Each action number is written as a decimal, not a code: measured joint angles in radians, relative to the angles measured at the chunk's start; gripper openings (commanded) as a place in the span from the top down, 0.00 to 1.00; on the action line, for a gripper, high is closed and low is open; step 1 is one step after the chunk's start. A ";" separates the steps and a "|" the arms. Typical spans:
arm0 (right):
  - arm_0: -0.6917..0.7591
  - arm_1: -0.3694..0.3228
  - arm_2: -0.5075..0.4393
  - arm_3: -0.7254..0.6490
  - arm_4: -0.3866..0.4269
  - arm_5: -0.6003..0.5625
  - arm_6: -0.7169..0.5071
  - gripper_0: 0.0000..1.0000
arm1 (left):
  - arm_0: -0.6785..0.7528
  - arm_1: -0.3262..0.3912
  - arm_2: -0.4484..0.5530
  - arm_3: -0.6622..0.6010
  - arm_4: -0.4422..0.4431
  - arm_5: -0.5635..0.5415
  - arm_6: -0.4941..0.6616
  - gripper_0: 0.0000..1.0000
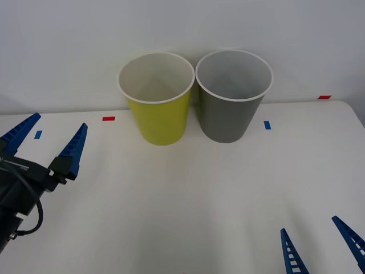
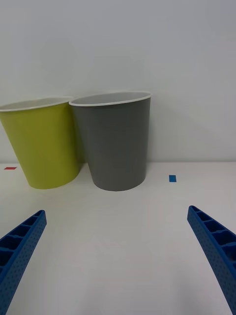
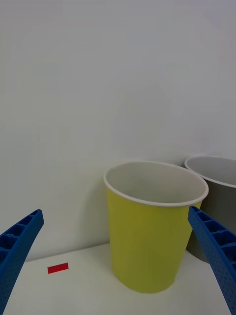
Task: Put cans in the gray bin and PET bottles in the light green bin.
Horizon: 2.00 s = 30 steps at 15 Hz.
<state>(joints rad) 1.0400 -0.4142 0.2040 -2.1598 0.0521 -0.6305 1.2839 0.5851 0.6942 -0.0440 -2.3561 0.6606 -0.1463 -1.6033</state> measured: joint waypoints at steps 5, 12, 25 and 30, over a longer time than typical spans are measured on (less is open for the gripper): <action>0.000 0.000 0.000 0.000 0.000 0.000 0.000 0.00 | 0.221 -0.076 -0.034 0.001 -0.119 -0.096 -0.035 0.00; 0.000 0.000 0.000 0.000 0.000 0.000 0.000 0.00 | 0.401 -0.093 -0.061 0.009 -0.189 -0.224 -0.038 0.00; 0.000 0.000 0.000 0.000 0.000 0.000 0.000 0.00 | 0.540 -0.192 -0.173 0.261 -0.308 -0.550 -0.035 0.00; 0.000 0.000 0.000 0.000 0.000 0.000 0.000 0.00 | 0.547 -0.196 -0.177 0.267 -0.329 -0.581 -0.035 0.00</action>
<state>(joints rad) 1.0400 -0.4142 0.2040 -2.1598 0.0521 -0.6305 1.2839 1.1319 0.4985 -0.2208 -2.0894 0.3318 -0.7270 -1.6382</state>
